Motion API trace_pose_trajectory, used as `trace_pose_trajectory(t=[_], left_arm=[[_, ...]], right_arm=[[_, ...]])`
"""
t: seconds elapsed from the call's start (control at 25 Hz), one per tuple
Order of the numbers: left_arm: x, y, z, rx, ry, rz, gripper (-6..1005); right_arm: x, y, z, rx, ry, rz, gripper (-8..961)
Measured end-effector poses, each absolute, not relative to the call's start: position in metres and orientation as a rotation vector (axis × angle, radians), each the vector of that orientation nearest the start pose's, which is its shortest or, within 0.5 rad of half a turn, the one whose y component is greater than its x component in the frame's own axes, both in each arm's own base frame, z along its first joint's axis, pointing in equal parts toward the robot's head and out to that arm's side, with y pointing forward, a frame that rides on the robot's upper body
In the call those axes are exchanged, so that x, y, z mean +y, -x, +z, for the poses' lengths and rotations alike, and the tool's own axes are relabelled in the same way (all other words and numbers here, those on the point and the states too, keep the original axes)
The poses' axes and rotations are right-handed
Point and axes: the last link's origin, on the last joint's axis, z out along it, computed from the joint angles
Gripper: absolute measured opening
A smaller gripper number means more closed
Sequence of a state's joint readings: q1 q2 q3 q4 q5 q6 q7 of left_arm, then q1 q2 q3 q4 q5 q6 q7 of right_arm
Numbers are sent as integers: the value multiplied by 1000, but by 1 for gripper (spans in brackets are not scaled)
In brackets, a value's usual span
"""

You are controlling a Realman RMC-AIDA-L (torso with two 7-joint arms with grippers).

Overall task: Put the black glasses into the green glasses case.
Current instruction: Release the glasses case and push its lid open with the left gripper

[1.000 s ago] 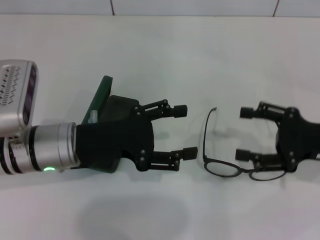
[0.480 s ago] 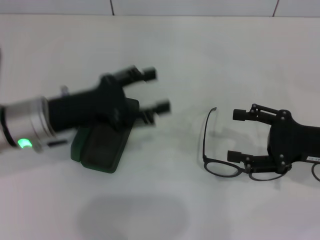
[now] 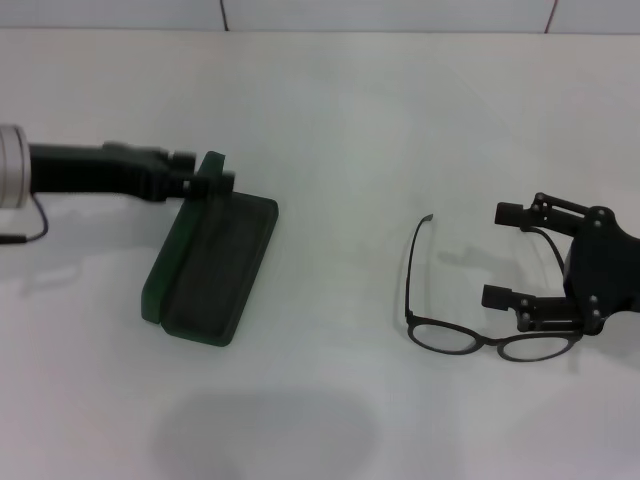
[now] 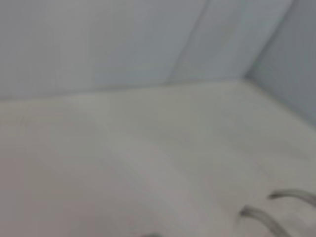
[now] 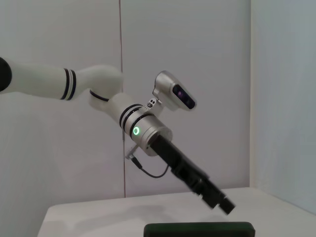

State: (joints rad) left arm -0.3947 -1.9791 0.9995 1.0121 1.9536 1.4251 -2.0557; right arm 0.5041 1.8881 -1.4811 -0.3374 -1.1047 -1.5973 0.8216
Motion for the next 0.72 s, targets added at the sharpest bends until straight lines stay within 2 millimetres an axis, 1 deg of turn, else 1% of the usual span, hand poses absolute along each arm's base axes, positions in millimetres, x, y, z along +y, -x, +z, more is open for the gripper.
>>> trace_pose_trajectory(t=[0.16,0.28,0.4,0.6,0.72], left_arm=[[339,272,44,-1183,2472,-233,820],[338,274,37,-1192,2435,-120,807],[338,276,34,-1207,2426,-81,774],[340,275,36,-1237,2407,-101,641],[340,274,39,-1227,2406,-107,523]], right_arm=[[305,-256,-3,57,2753,967,884],[307,-254,-3,50,2755,963,884],[308,-253,-3,43,2756,963,884],[306,-255,-3,47,2755,962,884],[304,-256,-4,56,2754,963,884]])
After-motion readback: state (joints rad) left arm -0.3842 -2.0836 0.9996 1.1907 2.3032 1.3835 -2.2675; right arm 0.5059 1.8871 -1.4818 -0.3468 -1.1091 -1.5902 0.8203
